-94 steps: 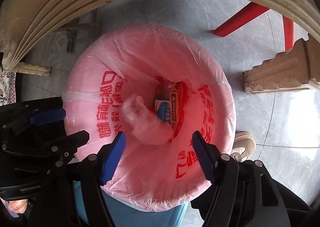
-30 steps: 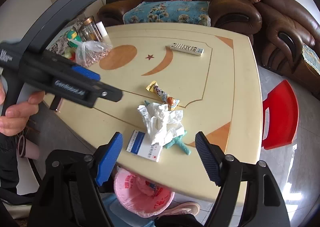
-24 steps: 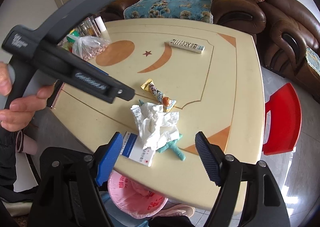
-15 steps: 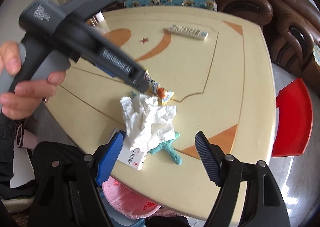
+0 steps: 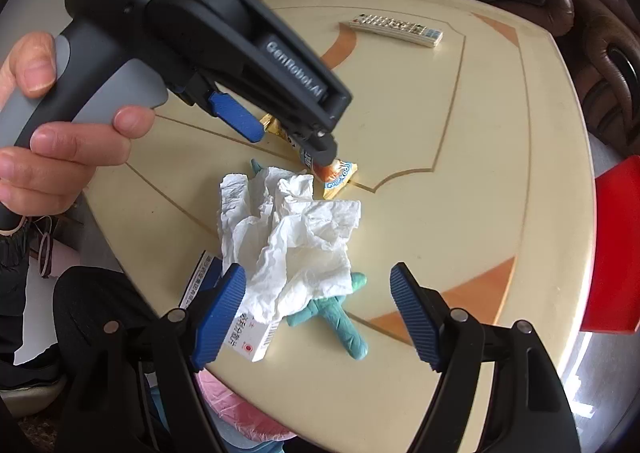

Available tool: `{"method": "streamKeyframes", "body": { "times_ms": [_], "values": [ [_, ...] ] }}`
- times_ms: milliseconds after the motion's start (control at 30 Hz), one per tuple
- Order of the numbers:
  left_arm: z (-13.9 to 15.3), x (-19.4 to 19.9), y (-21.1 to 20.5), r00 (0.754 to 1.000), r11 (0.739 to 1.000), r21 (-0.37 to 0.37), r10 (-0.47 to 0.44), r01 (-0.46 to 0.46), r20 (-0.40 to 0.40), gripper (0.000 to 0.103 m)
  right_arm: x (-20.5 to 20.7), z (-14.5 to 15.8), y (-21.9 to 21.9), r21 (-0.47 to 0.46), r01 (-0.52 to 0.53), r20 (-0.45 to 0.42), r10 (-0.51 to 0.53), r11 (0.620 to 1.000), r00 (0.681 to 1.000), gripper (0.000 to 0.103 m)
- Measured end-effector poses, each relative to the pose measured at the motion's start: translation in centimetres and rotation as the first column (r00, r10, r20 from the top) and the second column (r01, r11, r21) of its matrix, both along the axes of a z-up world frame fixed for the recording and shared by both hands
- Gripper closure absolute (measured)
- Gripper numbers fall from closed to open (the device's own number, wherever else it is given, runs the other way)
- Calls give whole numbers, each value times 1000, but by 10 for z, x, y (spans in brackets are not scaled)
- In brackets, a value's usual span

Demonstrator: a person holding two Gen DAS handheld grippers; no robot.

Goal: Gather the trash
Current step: 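Grasp the yellow snack wrapper with the left tool while the right tool grasps the white tissue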

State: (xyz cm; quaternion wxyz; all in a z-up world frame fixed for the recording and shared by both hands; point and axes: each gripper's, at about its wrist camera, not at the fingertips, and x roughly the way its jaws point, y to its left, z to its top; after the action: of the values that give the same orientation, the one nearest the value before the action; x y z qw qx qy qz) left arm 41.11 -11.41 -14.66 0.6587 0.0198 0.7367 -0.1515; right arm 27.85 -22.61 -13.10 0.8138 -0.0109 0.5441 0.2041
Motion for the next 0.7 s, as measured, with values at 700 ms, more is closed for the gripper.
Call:
{"method": "streamKeyframes", "body": {
  "times_ms": [700],
  "values": [
    [-28,14,-4,999,999,15,47,-46,-15,31,17,-36,16,15,-44,-27,45,999,999,30]
  ]
}}
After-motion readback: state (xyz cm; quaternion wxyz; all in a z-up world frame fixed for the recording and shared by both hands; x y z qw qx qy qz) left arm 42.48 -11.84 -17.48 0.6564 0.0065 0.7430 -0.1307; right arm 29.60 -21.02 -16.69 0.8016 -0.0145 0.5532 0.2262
